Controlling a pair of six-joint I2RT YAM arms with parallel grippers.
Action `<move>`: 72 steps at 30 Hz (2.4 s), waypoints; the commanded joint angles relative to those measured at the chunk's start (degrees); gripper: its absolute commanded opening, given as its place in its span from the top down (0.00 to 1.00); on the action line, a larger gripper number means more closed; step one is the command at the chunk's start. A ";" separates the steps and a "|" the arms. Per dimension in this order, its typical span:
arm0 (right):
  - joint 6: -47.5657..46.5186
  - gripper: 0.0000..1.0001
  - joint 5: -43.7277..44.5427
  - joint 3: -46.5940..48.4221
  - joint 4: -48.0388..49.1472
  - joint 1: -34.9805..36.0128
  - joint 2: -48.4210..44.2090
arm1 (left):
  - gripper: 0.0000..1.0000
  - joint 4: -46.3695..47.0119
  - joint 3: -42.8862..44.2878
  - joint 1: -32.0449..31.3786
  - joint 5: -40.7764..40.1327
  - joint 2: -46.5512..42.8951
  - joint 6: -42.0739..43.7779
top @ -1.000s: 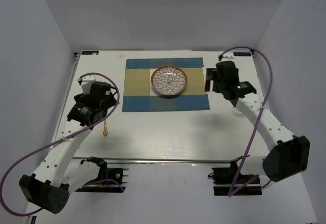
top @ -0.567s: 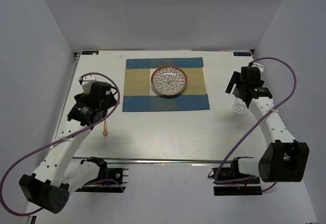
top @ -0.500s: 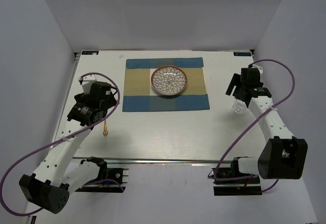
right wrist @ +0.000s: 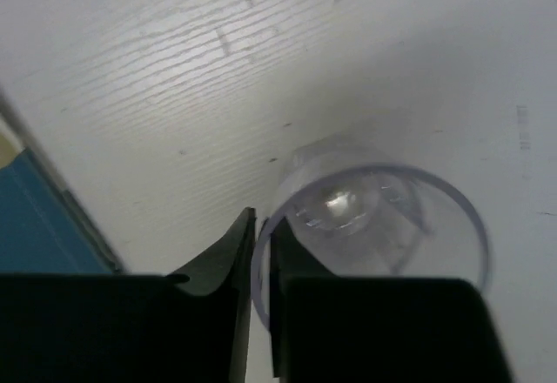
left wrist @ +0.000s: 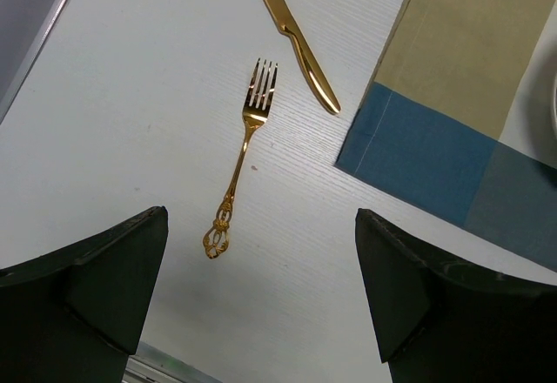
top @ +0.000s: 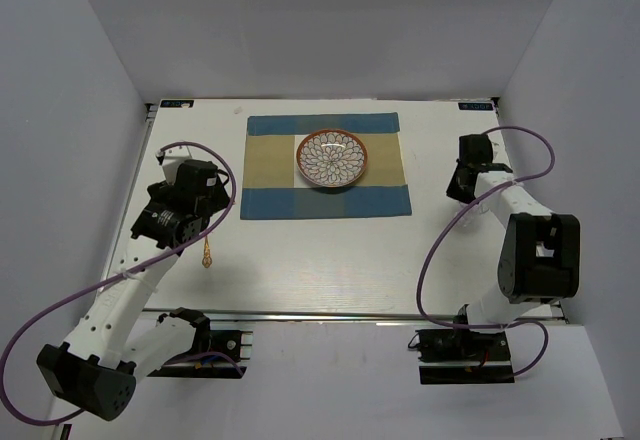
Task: Set the dinner table for one person
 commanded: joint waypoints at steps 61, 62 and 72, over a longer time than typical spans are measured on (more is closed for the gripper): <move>-11.18 0.11 -15.90 67.32 6.18 16.96 23.04 | 0.02 2.12 -0.12 0.77 -0.39 4.08 -0.26; -10.39 0.11 -18.60 61.55 6.18 17.04 20.40 | 0.02 1.68 0.32 0.78 -1.96 4.35 -1.23; -0.90 0.11 -35.66 3.35 21.71 18.36 -13.71 | 0.02 -1.57 8.75 5.52 9.43 19.25 -12.13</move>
